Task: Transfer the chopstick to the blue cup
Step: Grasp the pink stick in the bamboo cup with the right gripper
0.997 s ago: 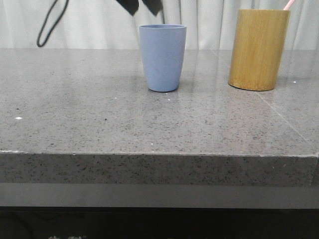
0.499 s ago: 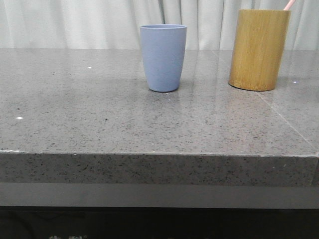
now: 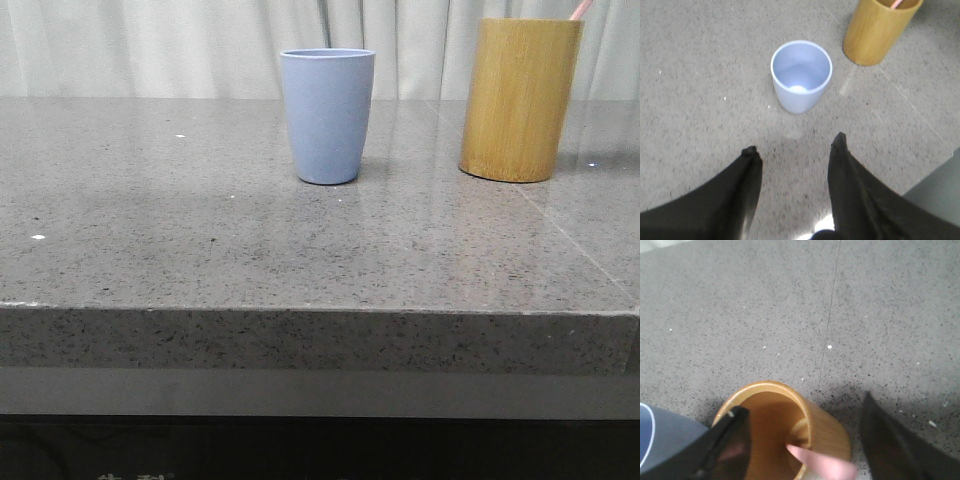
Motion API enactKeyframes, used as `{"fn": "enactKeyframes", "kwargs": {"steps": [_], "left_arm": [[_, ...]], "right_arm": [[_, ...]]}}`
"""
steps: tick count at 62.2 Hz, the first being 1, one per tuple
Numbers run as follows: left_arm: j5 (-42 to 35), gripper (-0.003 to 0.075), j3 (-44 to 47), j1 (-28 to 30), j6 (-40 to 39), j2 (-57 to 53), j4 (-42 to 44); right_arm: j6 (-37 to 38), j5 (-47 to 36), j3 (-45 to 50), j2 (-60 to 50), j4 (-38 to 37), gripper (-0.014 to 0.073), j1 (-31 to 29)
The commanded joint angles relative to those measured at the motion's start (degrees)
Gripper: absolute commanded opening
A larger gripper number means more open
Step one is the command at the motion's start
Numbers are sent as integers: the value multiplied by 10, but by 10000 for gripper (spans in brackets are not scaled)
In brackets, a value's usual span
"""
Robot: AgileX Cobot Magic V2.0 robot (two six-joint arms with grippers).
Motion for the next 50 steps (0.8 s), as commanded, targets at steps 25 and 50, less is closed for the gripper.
{"fn": "enactKeyframes", "kwargs": {"steps": [25, 50], "left_arm": [[-78, 312, 241, -2, -3, -235, -10], [-76, 312, 269, -2, -4, -263, -10]], "right_arm": [[-10, -23, -23, -18, 24, 34, -4], [-24, 27, -93, -40, -10, -65, -4]]}}
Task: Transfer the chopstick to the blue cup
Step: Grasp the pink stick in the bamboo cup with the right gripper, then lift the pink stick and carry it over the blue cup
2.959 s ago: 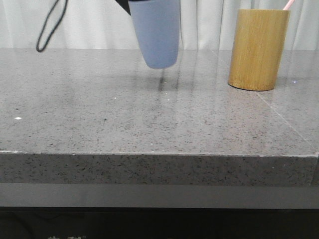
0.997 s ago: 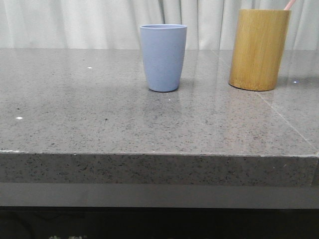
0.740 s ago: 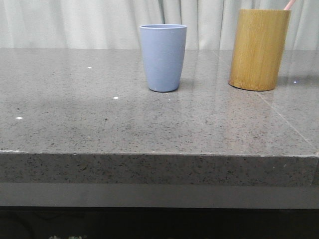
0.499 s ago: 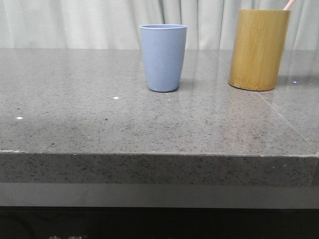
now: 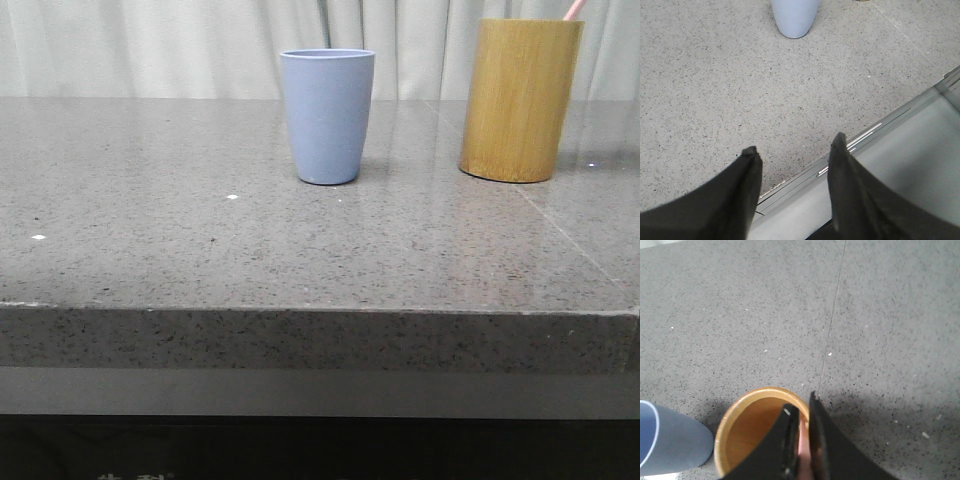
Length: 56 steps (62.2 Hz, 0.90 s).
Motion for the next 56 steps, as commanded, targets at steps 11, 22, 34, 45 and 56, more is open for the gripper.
{"fn": "enactKeyframes", "kwargs": {"steps": [11, 22, 34, 45, 56], "left_arm": [[-40, 312, -14, -2, -4, -6, -10], [-41, 312, -14, -2, -4, -6, -10], [-41, 312, -14, -2, -4, -6, -10], [-41, 312, -14, -2, -4, -6, -10], [-42, 312, -14, 4, -4, -6, -10]], "right_arm": [[-9, 88, -152, -67, -50, -65, -2], [-9, 122, -217, -101, -58, -65, 16], [-26, 94, -217, -96, -63, -65, 142], [-26, 69, -217, -54, -116, -65, 257], [-26, 47, -217, 0, -150, -65, 302]]}}
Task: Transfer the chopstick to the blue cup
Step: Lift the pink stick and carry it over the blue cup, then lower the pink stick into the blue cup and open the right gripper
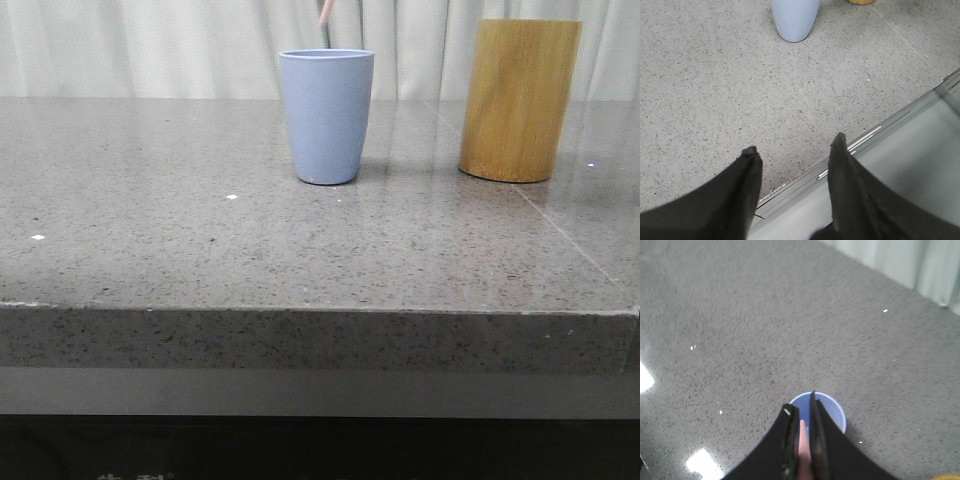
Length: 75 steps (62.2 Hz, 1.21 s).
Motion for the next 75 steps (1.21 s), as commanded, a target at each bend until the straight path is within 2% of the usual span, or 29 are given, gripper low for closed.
{"fn": "enactKeyframes", "kwargs": {"steps": [1, 17, 21, 25, 36, 43, 56, 69, 75], "left_arm": [[-36, 312, -14, 3, -4, -5, -10], [-50, 312, -14, 3, -4, -5, -10], [-52, 312, -14, 3, -4, -5, -10], [-52, 312, -14, 3, -4, -5, -10], [-52, 312, -14, 3, -4, -5, -10], [-52, 312, -14, 3, -4, -5, -10], [-51, 312, -14, 3, -4, -5, -10], [-51, 312, -14, 3, -4, -5, -10], [-52, 312, -14, 3, -4, -5, -10]], "right_arm": [[-5, -56, -15, 4, -8, -65, 11], [-5, -70, -15, 61, -7, -62, 13], [-5, -70, -15, 70, -7, -32, 13], [-5, -69, -15, 76, -7, 29, 13], [-5, -66, -15, 84, -7, 308, 13], [-5, -66, -17, 76, -9, 407, 13], [7, -36, -17, 17, -63, 414, 13], [127, 44, 1, -74, -172, 412, 13], [154, 32, 61, -132, -193, 412, 13]]}}
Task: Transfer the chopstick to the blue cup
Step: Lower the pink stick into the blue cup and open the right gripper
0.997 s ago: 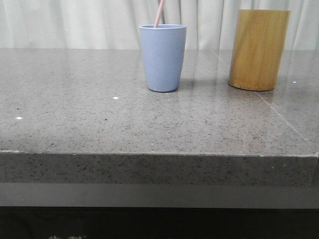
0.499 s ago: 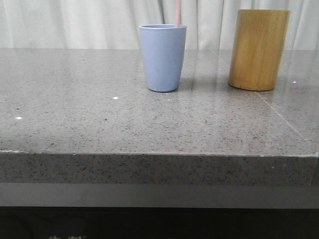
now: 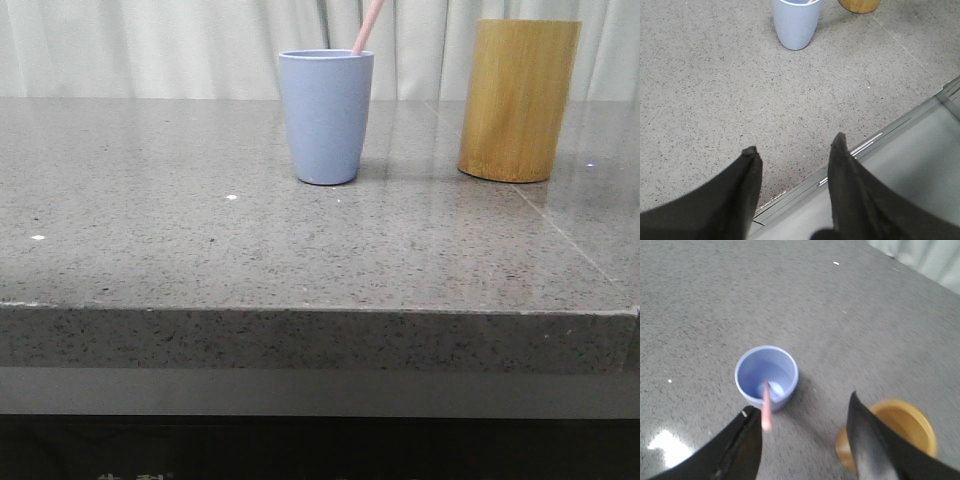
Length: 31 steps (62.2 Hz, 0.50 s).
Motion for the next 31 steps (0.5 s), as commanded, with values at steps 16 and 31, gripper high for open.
{"fn": "enactKeyframes", "kwargs": {"steps": [16, 31], "left_arm": [[-39, 312, -14, 3, -4, -5, -10], [-39, 312, -14, 3, -4, -5, -10]], "right_arm": [[79, -138, 282, -237, -33, 412, -52], [78, -199, 487, -386, -29, 412, -80]]}}
